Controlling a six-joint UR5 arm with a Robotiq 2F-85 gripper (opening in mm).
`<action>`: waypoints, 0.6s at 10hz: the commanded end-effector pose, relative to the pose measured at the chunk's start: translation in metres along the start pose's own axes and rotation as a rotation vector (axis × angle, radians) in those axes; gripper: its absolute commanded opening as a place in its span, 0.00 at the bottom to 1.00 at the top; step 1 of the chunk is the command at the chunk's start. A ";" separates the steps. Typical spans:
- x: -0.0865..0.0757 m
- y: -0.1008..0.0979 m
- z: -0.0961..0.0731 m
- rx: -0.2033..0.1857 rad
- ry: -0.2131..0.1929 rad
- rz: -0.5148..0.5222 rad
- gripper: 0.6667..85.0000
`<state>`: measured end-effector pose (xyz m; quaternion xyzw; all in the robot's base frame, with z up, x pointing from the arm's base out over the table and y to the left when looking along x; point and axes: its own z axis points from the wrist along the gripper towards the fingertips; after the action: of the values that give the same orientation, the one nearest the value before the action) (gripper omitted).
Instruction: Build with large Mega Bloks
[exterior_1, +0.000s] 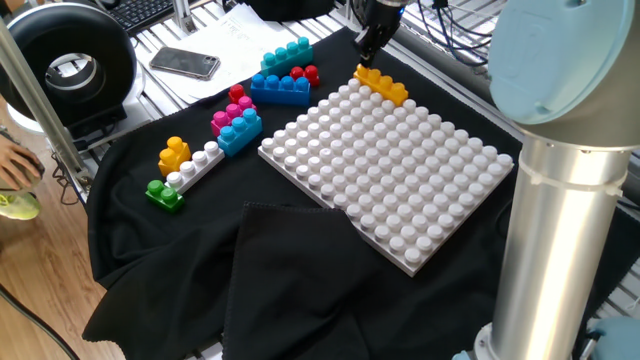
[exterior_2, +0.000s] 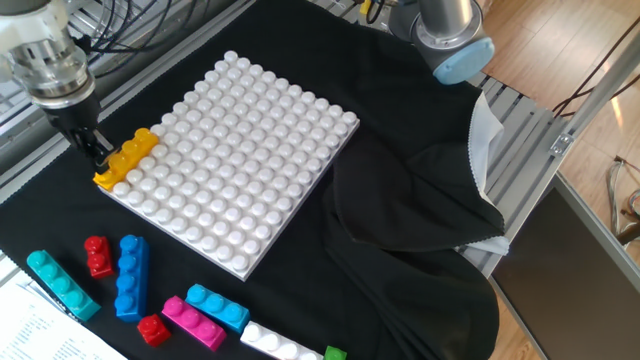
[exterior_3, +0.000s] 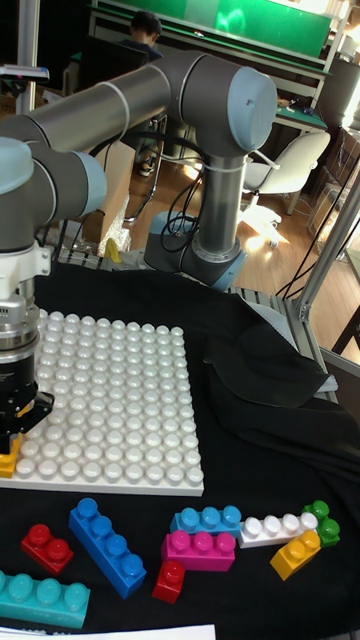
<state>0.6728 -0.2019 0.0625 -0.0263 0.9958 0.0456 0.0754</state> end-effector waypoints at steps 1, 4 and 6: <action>-0.001 0.000 0.008 -0.005 -0.014 0.005 0.04; 0.003 -0.006 0.002 -0.026 -0.004 -0.007 0.04; 0.007 -0.009 0.000 -0.037 0.010 -0.012 0.04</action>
<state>0.6690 -0.2075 0.0581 -0.0325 0.9954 0.0524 0.0728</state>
